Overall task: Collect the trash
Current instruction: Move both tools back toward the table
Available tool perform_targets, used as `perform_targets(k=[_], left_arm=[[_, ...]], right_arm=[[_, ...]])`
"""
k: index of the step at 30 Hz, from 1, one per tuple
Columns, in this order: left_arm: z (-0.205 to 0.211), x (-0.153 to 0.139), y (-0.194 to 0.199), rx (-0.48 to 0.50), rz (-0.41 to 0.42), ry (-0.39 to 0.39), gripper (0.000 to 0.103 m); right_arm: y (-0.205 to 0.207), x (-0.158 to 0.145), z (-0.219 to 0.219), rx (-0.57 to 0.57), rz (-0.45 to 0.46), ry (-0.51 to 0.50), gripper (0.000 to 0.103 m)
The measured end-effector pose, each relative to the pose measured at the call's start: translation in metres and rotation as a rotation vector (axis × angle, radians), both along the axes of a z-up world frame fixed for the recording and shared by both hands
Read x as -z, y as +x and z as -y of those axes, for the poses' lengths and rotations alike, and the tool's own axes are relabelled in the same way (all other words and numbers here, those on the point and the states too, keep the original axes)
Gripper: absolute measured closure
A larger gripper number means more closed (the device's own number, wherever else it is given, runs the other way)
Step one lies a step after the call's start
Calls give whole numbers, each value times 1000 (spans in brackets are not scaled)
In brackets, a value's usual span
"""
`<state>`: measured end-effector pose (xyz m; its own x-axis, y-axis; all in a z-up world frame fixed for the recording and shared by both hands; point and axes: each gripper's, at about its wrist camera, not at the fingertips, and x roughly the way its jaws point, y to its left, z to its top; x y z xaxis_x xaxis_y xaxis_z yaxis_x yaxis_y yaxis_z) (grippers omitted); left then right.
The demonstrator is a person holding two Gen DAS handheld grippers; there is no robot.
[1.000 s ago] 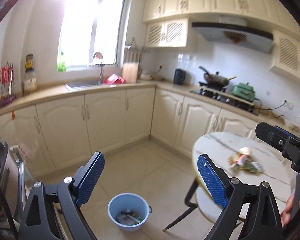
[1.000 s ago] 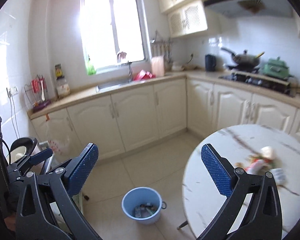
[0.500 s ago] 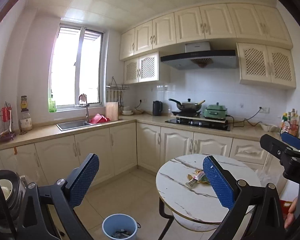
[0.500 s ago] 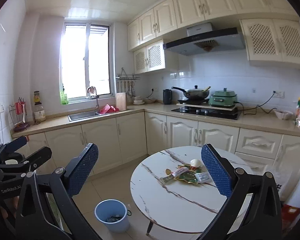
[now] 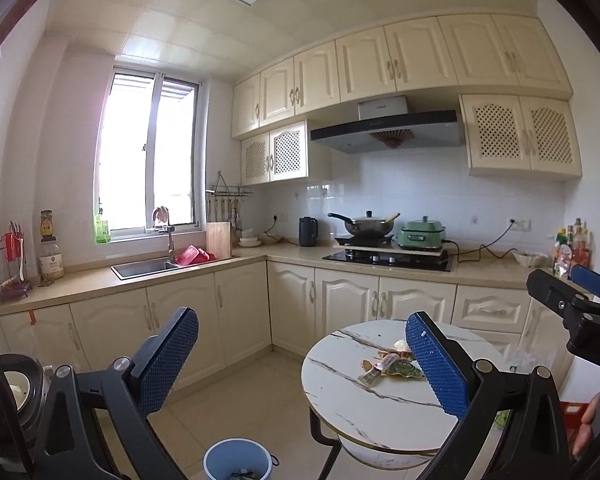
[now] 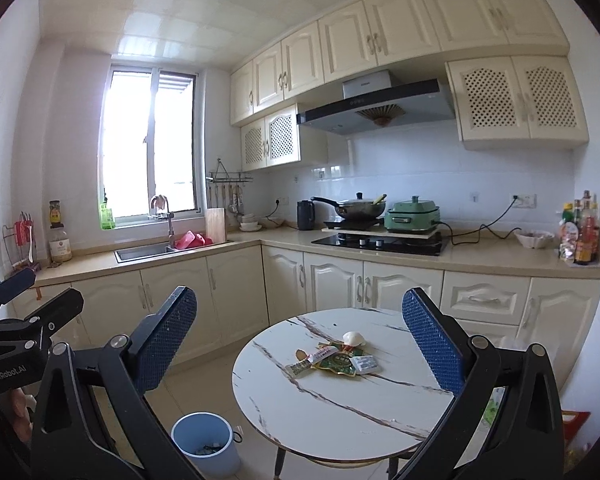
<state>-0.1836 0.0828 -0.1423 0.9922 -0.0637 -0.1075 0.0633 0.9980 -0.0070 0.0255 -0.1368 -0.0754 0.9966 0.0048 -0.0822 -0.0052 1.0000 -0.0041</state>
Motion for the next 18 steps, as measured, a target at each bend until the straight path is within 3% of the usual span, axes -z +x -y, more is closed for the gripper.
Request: perform_targets(k=[18], left_arm=[[10, -29, 40, -5, -39, 2, 1]], right_arm=[[3, 6, 16, 12, -12, 18, 0]])
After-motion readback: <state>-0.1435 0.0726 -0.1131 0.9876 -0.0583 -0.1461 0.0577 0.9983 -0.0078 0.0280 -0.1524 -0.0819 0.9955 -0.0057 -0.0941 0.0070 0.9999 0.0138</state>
